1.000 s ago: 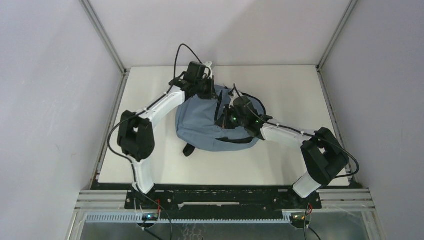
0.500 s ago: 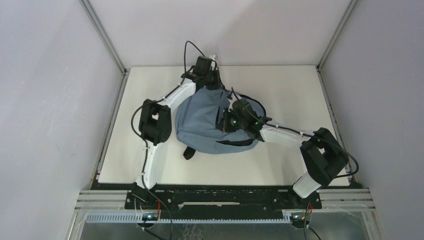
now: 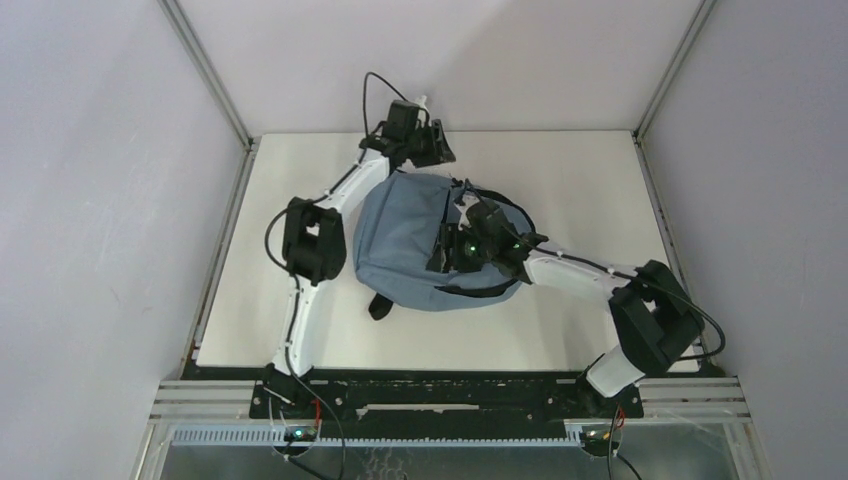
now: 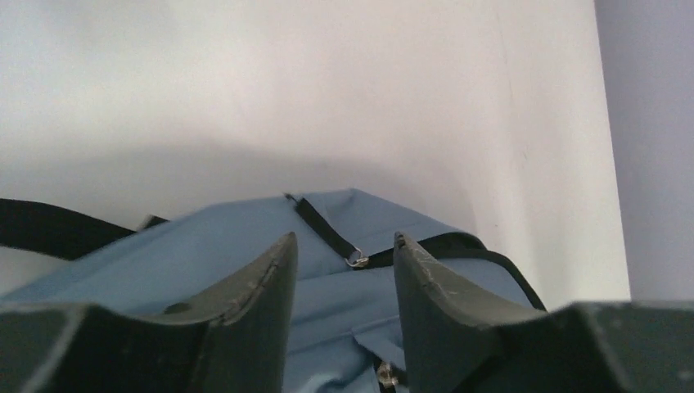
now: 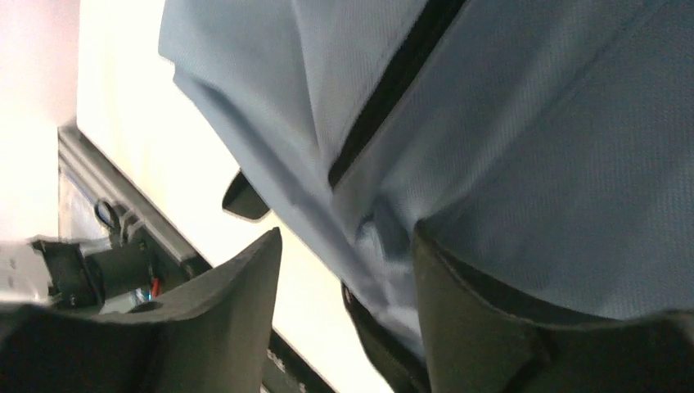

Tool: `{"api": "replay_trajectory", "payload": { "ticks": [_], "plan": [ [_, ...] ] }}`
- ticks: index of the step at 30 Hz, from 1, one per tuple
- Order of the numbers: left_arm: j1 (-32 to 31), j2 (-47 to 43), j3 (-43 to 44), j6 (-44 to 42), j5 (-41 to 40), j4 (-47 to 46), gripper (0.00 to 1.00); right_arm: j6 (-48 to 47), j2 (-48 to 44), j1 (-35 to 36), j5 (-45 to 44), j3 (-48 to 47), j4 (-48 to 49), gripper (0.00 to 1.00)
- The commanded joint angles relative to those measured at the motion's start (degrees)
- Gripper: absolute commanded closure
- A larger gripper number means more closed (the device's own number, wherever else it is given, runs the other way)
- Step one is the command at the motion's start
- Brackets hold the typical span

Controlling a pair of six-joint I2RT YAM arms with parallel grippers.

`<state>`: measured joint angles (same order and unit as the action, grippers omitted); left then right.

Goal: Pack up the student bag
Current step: Zip the student bag at the center of the board, then adjust the student bag at the center of the board.

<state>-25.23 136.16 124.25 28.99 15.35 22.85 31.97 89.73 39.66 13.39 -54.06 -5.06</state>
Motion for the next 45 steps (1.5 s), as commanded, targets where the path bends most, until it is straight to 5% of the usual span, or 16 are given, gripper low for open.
{"api": "replay_trajectory", "payload": {
  "ticks": [1, 8, 11, 18, 23, 32, 39, 42, 45],
  "plan": [
    [1.85, -17.00, -3.39, -5.14, -4.97, -1.39, 0.46, -1.95, -10.35, -3.86, 4.46, -1.92, -10.22, 0.30],
    [0.58, -48.02, -40.65, -8.48, -17.70, -4.12, 0.36, -1.50, -18.57, -19.45, -5.63, -0.84, -16.11, 0.28],
    [-0.51, -56.33, -53.96, -6.50, -20.26, -3.62, 0.34, 0.40, -16.15, -27.24, -1.02, -0.34, -15.80, 0.29],
    [-5.37, -68.74, -75.02, -0.24, -19.39, -4.18, 0.33, 2.26, -9.99, -31.65, 4.45, -0.71, -15.15, 0.30],
    [-5.94, -67.17, -80.39, 4.51, -17.35, -8.01, 0.34, 4.20, -4.79, -33.41, 4.80, -0.27, -14.49, 0.37],
    [-5.15, -53.74, -71.82, 3.96, -20.00, -11.91, 0.36, 4.86, -5.88, -30.84, 6.52, 5.04, -12.46, 0.89],
    [-1.57, -35.07, -47.22, 0.64, -14.52, -8.54, 0.35, 7.48, -10.75, -19.31, 8.15, 13.04, -12.22, 1.00],
    [-1.77, -26.90, -33.11, -1.35, -9.87, -3.82, 0.35, 7.15, -13.52, -9.03, 9.21, 12.10, -10.64, 1.00],
    [-2.90, -25.00, -23.35, -4.69, -9.03, -0.01, 0.36, 3.03, -16.19, -6.00, 8.94, 6.85, -14.81, 0.98]
  ]
}}
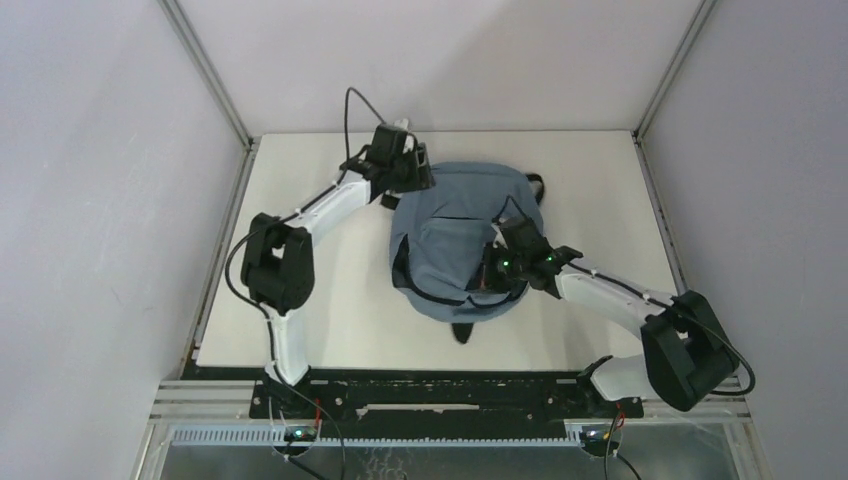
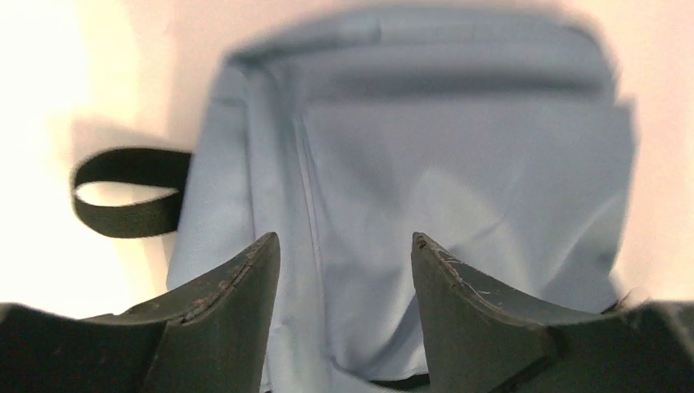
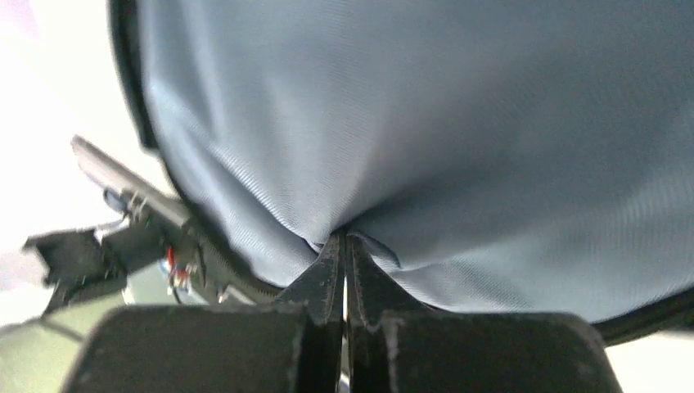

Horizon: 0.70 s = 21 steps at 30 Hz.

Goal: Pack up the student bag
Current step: Adjust the student bag at the center of the board, then zip the student bag at the center of the board.

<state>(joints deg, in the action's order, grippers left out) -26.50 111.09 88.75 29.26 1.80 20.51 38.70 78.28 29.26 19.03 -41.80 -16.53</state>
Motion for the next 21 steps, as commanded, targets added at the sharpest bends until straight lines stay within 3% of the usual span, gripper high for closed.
{"api": "replay_trajectory", "payload": {
  "ticks": [1, 5, 9, 12, 17, 21],
  "plan": [
    [-2.15, -1.38, 12.71, -6.71, 3.50, 2.34, 0.35, -5.07, -6.90, 4.00, 1.37, -7.25, -4.89, 0.94],
    [-2.85, -11.48, 6.73, -10.64, -0.01, -0.82, 0.33, -7.67, -16.46, -3.21, -4.31, -6.92, -5.17, 0.67],
    [-4.00, -19.25, -1.06, -11.04, 0.76, -0.09, 0.33, -6.56, -17.16, -12.97, -8.16, -4.44, -6.66, 0.65],
    [-7.69, -24.64, -9.38, -11.11, -0.74, 0.25, 0.33, -5.78, -14.80, -18.75, -6.11, -2.41, -6.80, 0.65],
    [-9.09, -30.83, -20.60, -7.65, -1.26, -0.41, 0.33, -6.08, -12.99, -19.85, -2.43, -1.62, -4.83, 0.65],
    [-9.48, -32.67, -24.41, -7.70, -1.51, 1.14, 0.33, -6.83, -12.71, -20.66, -4.10, -1.62, -5.40, 0.63]
  ]
}}
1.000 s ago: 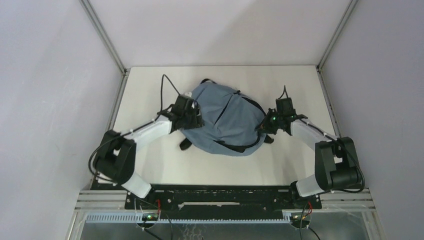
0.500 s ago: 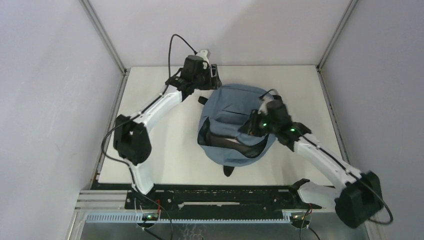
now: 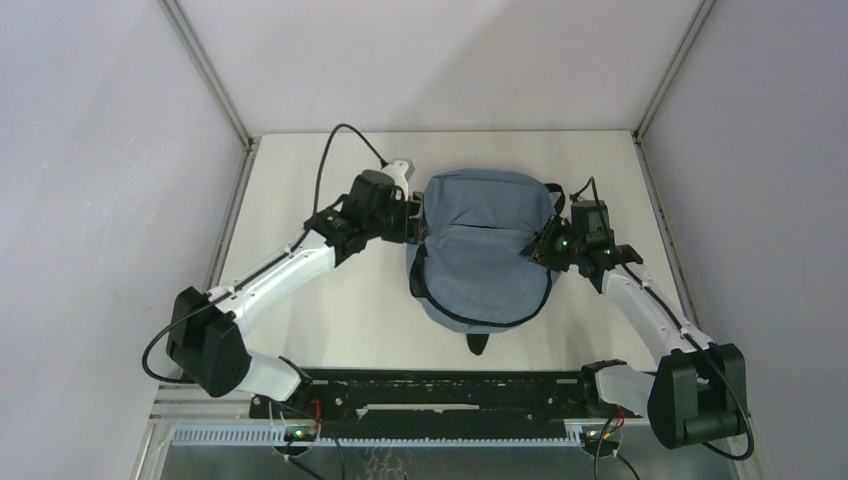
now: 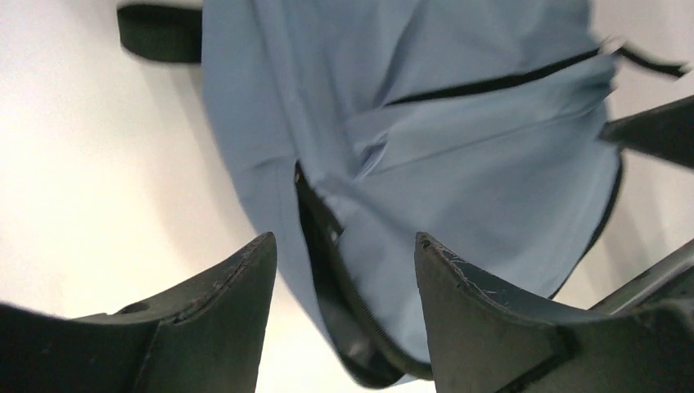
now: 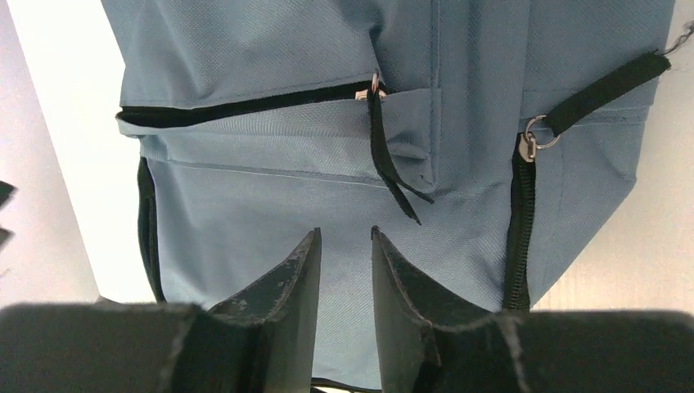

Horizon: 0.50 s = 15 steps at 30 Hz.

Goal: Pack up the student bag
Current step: Zip the student bag at the center of the board.

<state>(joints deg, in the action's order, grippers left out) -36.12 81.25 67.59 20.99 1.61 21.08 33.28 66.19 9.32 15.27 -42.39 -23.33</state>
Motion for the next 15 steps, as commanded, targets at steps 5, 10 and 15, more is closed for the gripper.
{"api": "replay_trajectory", "payload": {
  "ticks": [5, 10, 15],
  "plan": [
    [-3.19, -3.00, -6.20, 1.50, -1.34, 1.87, 0.34, 0.28, 0.81, -6.52, 0.70, 0.42, 1.06, 0.62],
    [-4.04, -3.14, -9.93, 3.61, -3.45, -0.04, 0.33, 1.06, 1.84, -8.88, 1.41, 2.92, 2.06, 0.61],
    [-4.05, -1.01, -8.83, 2.11, -6.27, -0.27, 0.34, 2.17, 3.30, -8.88, 2.03, 3.78, 2.68, 0.61]
  ]
}}
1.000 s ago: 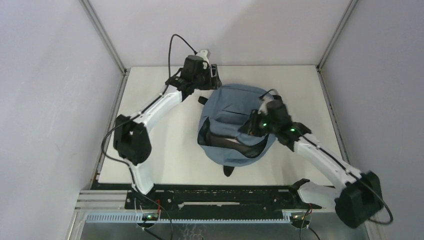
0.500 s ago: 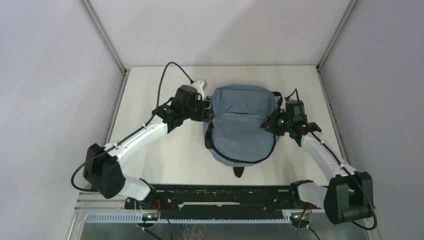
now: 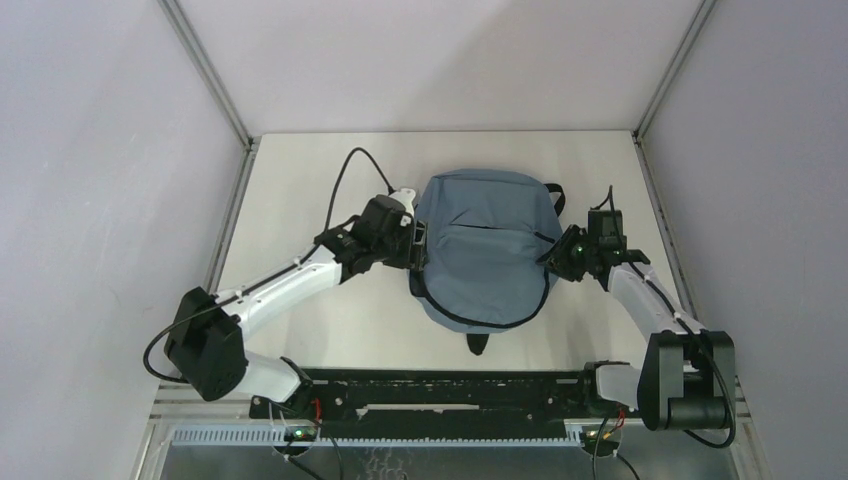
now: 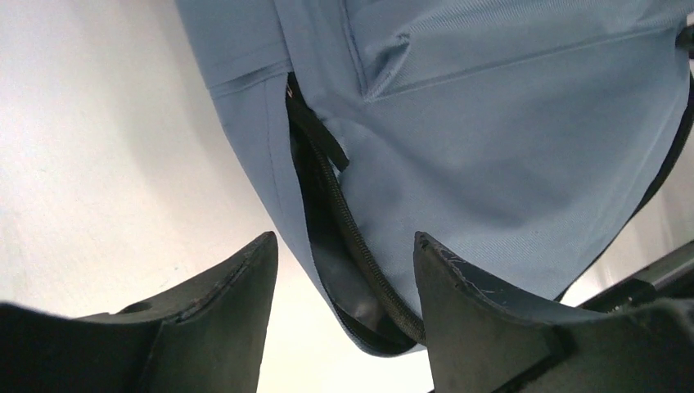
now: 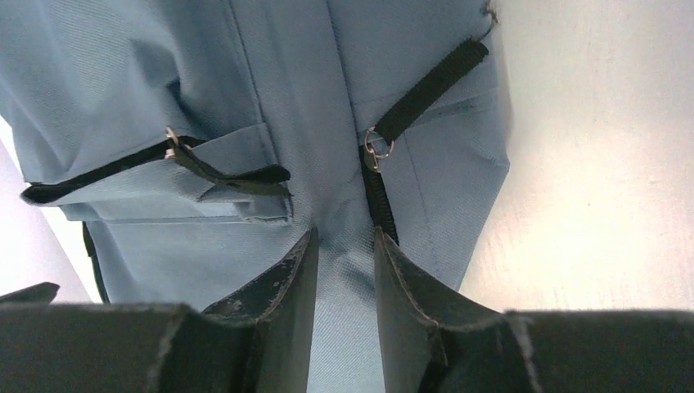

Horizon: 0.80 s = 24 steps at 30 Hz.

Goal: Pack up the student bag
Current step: Zip the student bag at the center of the board.

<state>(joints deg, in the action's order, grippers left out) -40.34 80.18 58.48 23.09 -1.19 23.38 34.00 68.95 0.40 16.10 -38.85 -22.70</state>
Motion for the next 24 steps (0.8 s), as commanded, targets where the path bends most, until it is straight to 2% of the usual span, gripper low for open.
{"api": "replay_trajectory", "payload": {
  "ticks": [1, 8, 14, 24],
  "plan": [
    [0.17, 0.78, 1.16, -0.40, -3.74, -2.61, 0.35, 1.61, 0.57, 0.04, 1.26, 0.26, 2.23, 0.61],
    [0.18, 8.77, 7.60, 3.95, -6.27, -2.14, 0.48, 1.97, -0.13, 0.04, 1.19, 0.27, 2.43, 0.61],
    [0.14, 12.00, 9.77, 8.78, -9.25, -2.90, 0.61, 1.79, -0.16, 0.04, 1.39, 0.27, 2.14, 0.61],
    [0.11, 16.75, 13.94, 8.35, -8.44, -1.17, 0.63, 2.15, 0.67, 0.04, 2.10, 0.27, 2.60, 0.61]
  ]
}}
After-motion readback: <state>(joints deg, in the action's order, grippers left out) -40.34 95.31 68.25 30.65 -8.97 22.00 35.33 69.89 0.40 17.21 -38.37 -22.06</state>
